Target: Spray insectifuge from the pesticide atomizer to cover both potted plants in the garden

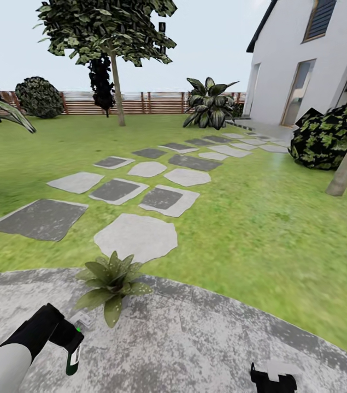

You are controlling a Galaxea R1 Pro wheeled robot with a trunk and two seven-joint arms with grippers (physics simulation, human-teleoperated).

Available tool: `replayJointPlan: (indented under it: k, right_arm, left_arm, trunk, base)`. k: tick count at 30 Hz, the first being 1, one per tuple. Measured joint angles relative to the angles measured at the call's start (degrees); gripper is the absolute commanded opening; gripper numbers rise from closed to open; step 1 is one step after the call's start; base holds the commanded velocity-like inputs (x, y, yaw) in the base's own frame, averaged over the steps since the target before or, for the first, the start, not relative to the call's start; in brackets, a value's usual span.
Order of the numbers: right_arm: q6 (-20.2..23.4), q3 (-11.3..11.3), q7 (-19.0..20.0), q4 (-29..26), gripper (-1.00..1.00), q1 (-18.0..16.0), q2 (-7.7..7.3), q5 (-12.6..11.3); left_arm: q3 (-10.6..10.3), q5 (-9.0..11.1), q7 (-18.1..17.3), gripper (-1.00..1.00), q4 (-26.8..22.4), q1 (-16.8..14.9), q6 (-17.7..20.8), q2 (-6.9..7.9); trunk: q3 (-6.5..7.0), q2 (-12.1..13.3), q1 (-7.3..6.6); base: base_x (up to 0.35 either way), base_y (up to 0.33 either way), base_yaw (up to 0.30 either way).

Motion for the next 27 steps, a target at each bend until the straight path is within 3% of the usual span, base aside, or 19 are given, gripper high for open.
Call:
replayJointPlan:
  k: [9, 11, 13, 18, 22, 24, 27]
  right_arm:
    - [0.0, 0.0, 0.0, 0.0, 1.00, 0.0, 0.01, 0.0]
    - [0.0, 0.0, 0.0, 0.0, 1.00, 0.0, 0.07, 0.0]
    - [0.0, 0.0, 0.0, 0.0, 1.00, 0.0, 0.14, 0.0]
    - [0.0, 0.0, 0.2, 0.1, 1.00, 0.0, 0.12, 0.0]
    - [0.0, 0.0, 0.3, 0.1, 1.00, 0.0, 0.09, 0.1]
    - [0.0, 0.0, 0.3, 0.1, 1.00, 0.0, 0.05, 0.1]
    - [0.0, 0.0, 0.3, 0.1, 1.00, 0.0, 0.02, 0.1]
  left_arm:
    - [0.0, 0.1, -0.5, -1.00, -0.1, 0.0, 0.3, 0.08]
    - [-0.6, -0.9, -2.8, -1.00, -0.4, -0.2, 0.9, 0.37]
    - [-0.6, -2.3, -5.4, -1.00, -0.5, -0.3, 1.0, 0.93]
    - [-0.5, -9.4, -17.7, -1.00, -1.5, -0.9, 3.5, 3.12]
    - [-0.5, -13.8, -21.4, -1.00, -4.7, -1.7, 8.9, 2.98]
    - [-0.5, -14.8, -23.6, -1.00, -5.2, -3.0, 9.7, 2.97]
    - [-0.5, -18.0, -27.2, -1.00, -5.4, -4.7, 9.9, 2.98]
  trunk:
    - [0.00, 0.0, 0.00]
    - [0.00, 0.0, 0.00]
    - [0.00, 0.0, 0.00]
    - [0.00, 0.0, 0.00]
    - [0.01, 0.0, 0.00]
    - [0.01, 0.0, 0.00]
    - [0.00, 0.0, 0.00]
  base:
    - [0.000, 0.000, -0.252]
    - [0.000, 0.000, -0.166]
    - [0.000, 0.000, -0.059]
    - [0.000, 0.000, -0.012]
    - [0.000, 0.000, 0.000]
    - [0.000, 0.000, 0.000]
    - [0.000, 0.000, 0.000]
